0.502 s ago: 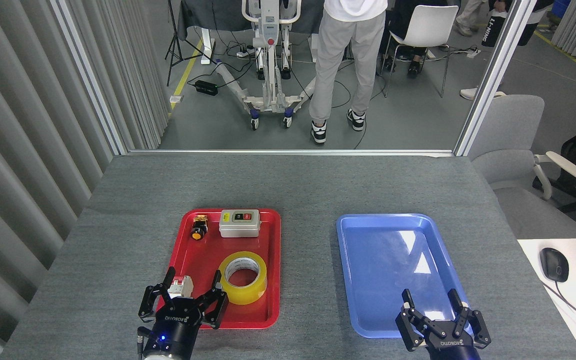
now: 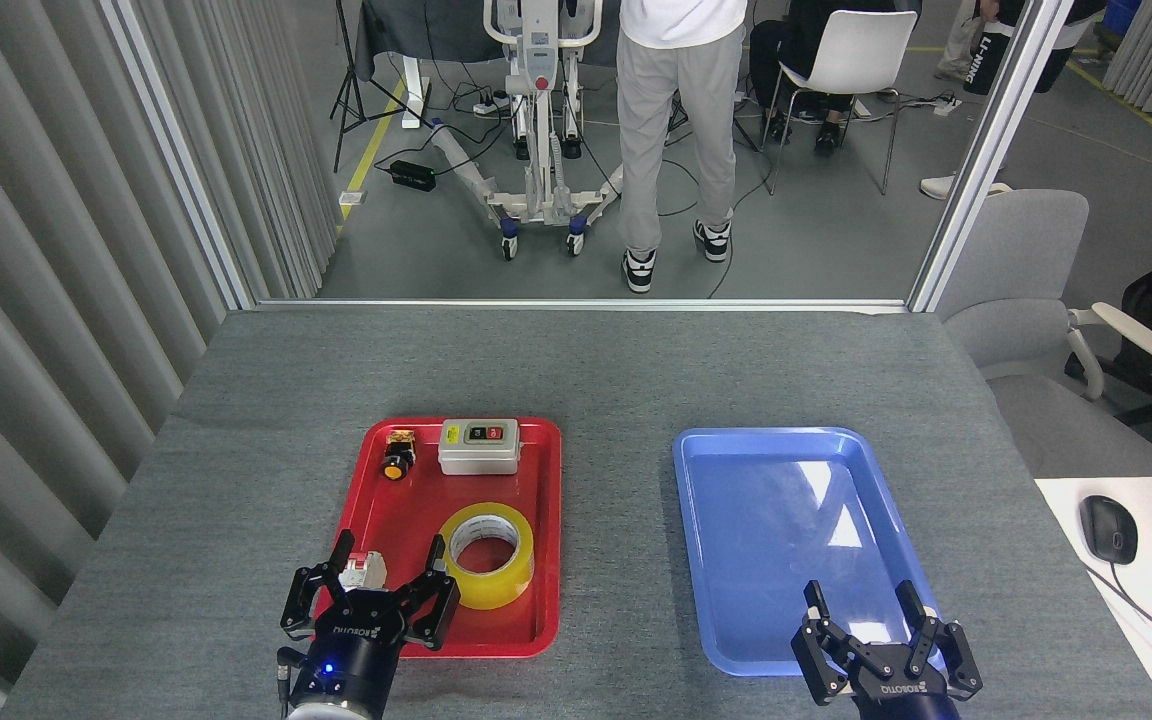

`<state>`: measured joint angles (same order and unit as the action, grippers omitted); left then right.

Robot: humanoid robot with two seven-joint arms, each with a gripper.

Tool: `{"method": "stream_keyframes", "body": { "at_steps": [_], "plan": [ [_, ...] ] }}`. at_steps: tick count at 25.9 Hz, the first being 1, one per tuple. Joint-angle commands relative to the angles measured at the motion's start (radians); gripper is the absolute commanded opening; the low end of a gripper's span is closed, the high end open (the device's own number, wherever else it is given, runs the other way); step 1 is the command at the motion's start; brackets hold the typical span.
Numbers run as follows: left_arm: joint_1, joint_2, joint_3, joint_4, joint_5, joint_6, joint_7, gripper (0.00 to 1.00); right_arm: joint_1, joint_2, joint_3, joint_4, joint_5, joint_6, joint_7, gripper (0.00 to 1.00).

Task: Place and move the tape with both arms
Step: 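Move the left gripper toward the yellow tape roll in the red tray, then insert the left gripper into the tape roll's hole and grip it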

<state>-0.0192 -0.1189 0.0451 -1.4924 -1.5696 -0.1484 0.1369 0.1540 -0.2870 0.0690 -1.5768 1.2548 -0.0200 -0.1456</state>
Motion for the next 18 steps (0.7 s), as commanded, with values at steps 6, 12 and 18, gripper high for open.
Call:
{"method": "stream_keyframes", "body": {
  "at_steps": [6, 12, 18],
  "plan": [
    [-0.088, -0.004, -0.004, 0.009, 0.192, 0.000, -0.011, 1.00, 0.001, 0.002, -0.002, 0.003, 0.003, -0.002, 0.003, 1.00],
    [-0.163, 0.007, -0.019, 0.057, 0.180, -0.002, -0.230, 1.00, 0.001, 0.008, -0.006, 0.001, 0.006, 0.041, 0.003, 1.00],
    [-0.265, 0.036, -0.040, 0.118, 0.177, 0.001, -0.562, 1.00, -0.001, 0.005, -0.005, 0.001, 0.034, 0.066, 0.000, 1.00]
  ]
}}
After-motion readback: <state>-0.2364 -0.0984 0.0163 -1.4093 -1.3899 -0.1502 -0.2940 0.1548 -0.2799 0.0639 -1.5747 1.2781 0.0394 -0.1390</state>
